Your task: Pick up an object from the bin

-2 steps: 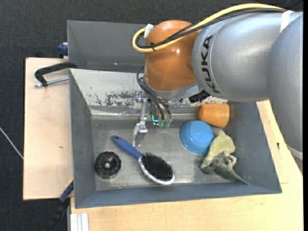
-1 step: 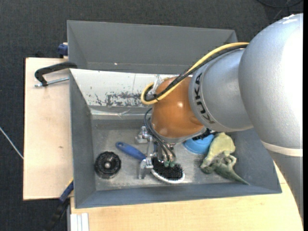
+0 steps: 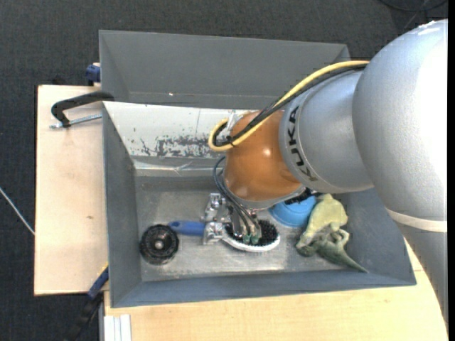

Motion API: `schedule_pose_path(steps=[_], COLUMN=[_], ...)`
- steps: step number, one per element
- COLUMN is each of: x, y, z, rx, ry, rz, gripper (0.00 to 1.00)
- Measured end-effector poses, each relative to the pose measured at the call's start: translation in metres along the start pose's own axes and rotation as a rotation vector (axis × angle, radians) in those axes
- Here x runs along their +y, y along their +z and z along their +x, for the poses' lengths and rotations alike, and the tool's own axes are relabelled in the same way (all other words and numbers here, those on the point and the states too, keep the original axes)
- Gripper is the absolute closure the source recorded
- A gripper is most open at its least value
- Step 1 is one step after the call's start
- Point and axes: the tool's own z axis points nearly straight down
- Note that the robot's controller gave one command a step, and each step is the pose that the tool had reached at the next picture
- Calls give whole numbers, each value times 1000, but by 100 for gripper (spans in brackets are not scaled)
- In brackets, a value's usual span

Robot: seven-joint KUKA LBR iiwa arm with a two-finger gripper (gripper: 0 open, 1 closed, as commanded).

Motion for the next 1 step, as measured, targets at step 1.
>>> schedule_pose_path(steps=[1], x=[14], y=[-119], z=[3], rx=[5], ry=[37], rz=[0], gripper=[100])
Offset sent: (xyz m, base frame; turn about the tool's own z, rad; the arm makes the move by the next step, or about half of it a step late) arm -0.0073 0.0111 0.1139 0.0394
